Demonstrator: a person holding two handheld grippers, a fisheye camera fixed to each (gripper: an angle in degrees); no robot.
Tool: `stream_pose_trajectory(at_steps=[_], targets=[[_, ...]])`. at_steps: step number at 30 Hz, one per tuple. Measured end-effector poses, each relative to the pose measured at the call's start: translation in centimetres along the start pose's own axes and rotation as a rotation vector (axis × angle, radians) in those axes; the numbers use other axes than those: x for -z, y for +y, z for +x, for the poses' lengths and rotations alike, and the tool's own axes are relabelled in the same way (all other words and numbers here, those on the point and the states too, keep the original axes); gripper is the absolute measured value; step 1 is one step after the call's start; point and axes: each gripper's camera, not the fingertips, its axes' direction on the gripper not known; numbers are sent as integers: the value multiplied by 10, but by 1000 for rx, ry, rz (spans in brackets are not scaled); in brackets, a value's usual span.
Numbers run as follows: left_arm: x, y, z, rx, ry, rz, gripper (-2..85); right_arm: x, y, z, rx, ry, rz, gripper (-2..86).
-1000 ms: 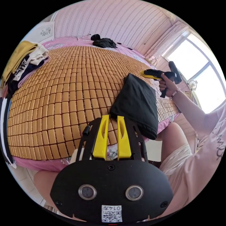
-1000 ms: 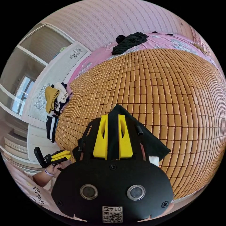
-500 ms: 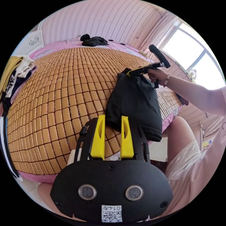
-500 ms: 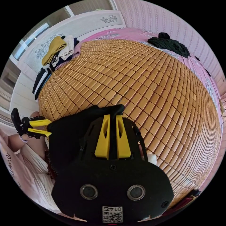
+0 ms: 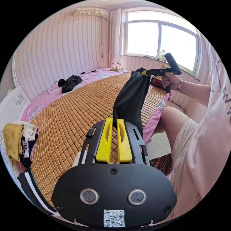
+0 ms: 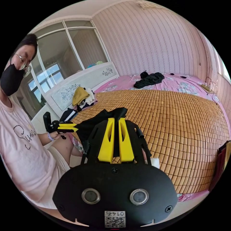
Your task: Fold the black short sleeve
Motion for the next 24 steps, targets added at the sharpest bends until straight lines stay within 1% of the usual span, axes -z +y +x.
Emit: stream_pose_trajectory(at_steps=[4, 7, 11, 13, 14, 15, 17, 18, 19, 20, 21, 22, 24], targets=[[22, -44, 39, -120, 136, 77, 33, 83, 36, -4, -108, 118, 155, 17], [14, -80, 68, -205, 255, 127, 32, 140, 52, -2, -144, 233, 216, 18], [-17, -145, 112, -305, 411, 219, 32, 200, 48, 8, -128, 423, 202, 20], [-35, -182, 132, -334, 461, 260, 35, 235, 24, 31, -111, 570, 155, 24], [-48, -212, 144, -328, 482, 287, 37, 241, 15, 39, -109, 614, 141, 26], [-55, -228, 150, -320, 495, 301, 39, 253, -7, 62, -126, 671, 85, 30], [-91, -286, 163, -211, 559, 332, 60, 264, -41, 108, -201, 776, -6, 42], [-102, -298, 165, -179, 570, 322, 70, 268, -56, 141, -285, 887, -48, 67], [-125, -317, 165, -122, 585, 258, 88, 270, -63, 173, -426, 1008, -87, 84], [-144, -325, 162, -72, 590, 182, 90, 271, -64, 185, -493, 1045, -113, 88], [-150, -326, 159, -52, 592, 154, 91, 269, -60, 197, -559, 1059, -116, 97], [-153, -319, 149, -30, 588, 134, 91, 265, -52, 193, -561, 1017, -49, 107], [-143, -293, 132, -45, 563, 137, 88, 249, -31, 173, -490, 921, 46, 114]])
